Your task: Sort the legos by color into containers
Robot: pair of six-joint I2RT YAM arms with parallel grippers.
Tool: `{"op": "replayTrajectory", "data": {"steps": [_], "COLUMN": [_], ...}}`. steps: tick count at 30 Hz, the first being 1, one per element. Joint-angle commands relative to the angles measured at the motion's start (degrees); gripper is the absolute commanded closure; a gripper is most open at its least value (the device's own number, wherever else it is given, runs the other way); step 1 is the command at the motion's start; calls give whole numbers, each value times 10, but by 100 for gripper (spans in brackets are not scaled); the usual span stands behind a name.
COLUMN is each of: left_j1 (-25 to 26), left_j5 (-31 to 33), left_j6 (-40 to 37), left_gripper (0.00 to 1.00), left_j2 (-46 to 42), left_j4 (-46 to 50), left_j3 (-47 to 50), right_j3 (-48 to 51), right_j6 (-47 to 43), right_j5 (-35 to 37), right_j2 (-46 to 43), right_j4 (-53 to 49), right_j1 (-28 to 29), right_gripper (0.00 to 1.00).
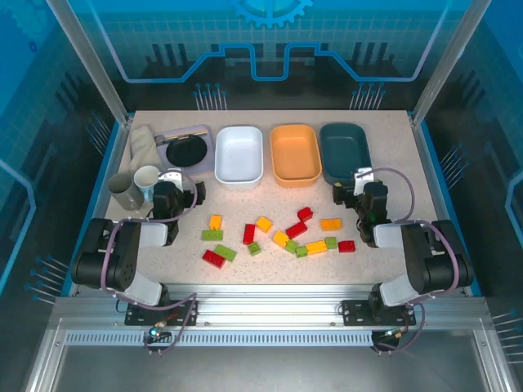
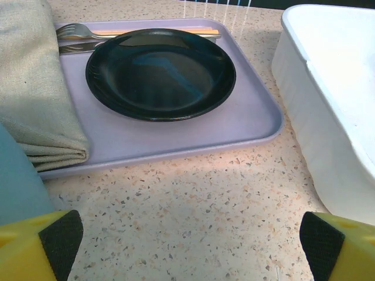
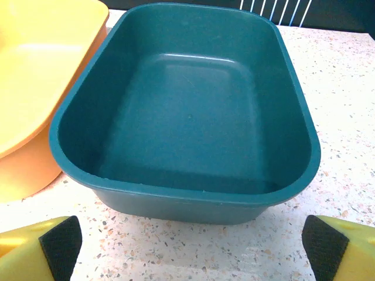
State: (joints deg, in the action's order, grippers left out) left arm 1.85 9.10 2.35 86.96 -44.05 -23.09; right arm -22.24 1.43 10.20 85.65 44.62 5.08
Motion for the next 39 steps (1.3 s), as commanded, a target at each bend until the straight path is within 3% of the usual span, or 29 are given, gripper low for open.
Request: {"op": "replayTrajectory", "data": {"steps": [1,16,20,25,29,31,33,35,36,38,39], "left_j1": [-6,-5,43,107,171,201,207,204,202,197,189], "left_j5": [-11,-15,66,148,183,186,184,178,196,240,211], "left_j6": [-16,-19,-47,-40,-67,-92,-37,83,147,314,329], "left_gripper": [1,1,1,1,1,1,1,1,1,1,1], "left_j2": [-1,-13,-102,-212,-270,-286,-292,-278,-266,-233,-224], "left_j4": [-13,8,134,231,280,282,333,556,624,774,788], "left_j3": [-6,-10,-51,-93,-160,-194,-247,-355,-402,-479,-494], "right_j3": [-14,-14,-76,-127,-235,-320,-421,-499,-512,-509,-514], "right_j6": [-4,-9,-23,14,-1,62,230,407,445,416,411], "right_j5": [-4,-7,72,148,191,209,158,172,173,98,89], "right_j2": [5,-2,-92,-218,-296,-317,-317,-306,-305,-317,-320], "right_j4": [8,8,-160,-236,-367,-466,-654,-850,-900,-905,-916], "right_j1": [-7,-7,32,62,124,145,113,87,78,53,53], "right_gripper": [0,0,0,0,0,0,0,0,0,0,0]}}
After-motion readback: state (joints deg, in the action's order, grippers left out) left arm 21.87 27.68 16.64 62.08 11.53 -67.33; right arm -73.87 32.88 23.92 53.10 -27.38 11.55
